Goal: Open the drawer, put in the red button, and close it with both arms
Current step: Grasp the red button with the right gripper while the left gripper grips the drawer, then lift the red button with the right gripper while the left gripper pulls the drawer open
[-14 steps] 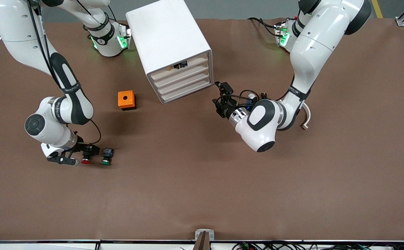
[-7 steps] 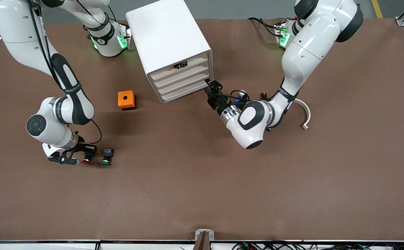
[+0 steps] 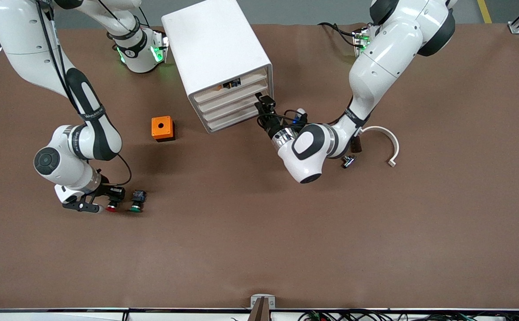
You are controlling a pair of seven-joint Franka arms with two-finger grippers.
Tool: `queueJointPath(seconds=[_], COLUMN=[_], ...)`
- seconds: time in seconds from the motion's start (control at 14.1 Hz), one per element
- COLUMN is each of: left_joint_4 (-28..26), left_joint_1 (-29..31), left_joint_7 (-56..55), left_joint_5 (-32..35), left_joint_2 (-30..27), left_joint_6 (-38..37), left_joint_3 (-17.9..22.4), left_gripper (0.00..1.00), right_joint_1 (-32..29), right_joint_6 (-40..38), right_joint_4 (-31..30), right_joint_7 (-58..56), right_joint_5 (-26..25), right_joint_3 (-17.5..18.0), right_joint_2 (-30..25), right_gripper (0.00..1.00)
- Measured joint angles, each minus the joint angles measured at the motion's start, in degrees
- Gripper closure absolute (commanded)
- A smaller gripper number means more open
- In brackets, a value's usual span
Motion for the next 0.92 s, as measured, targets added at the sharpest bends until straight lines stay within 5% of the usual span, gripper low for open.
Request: queueJointPath(seconds=[0.14, 0.43, 0.64, 0.92], left_joint_4=[0.0, -0.01, 0.0, 0.01], left_joint_1=[-1.16, -3.3, -4.31, -4.36], left_joint_7=[-0.24, -0.76, -0.79, -0.8], left_joint_5=[-0.08, -1.0, -1.27, -1.37], left_joint_2=[0.55, 1.13, 1.26, 1.33], left_joint_6=[-0.05, -0.07, -0.07, -0.27], left_joint_3=[-0.02, -0.06, -0.07, -0.07], left_gripper=[0.53, 0.7, 0.82, 0.87], right_joint_1=[0.23, 0.26, 0.55, 3.14], right_joint_6=[-6.03, -21.61, -28.93, -35.93], right_joint_4=[2.72, 10.52, 13.88, 15.4], right_joint_7=[0.01, 0.2, 2.84, 10.73], right_joint_5=[0.0, 0.07, 0.24, 1.49], right_joint_3=[0.02, 0.02, 0.13, 0.26], right_joint_2=[-0.54, -2.49, -4.01, -7.8], right_gripper=[1.0, 1.0, 1.0, 1.0])
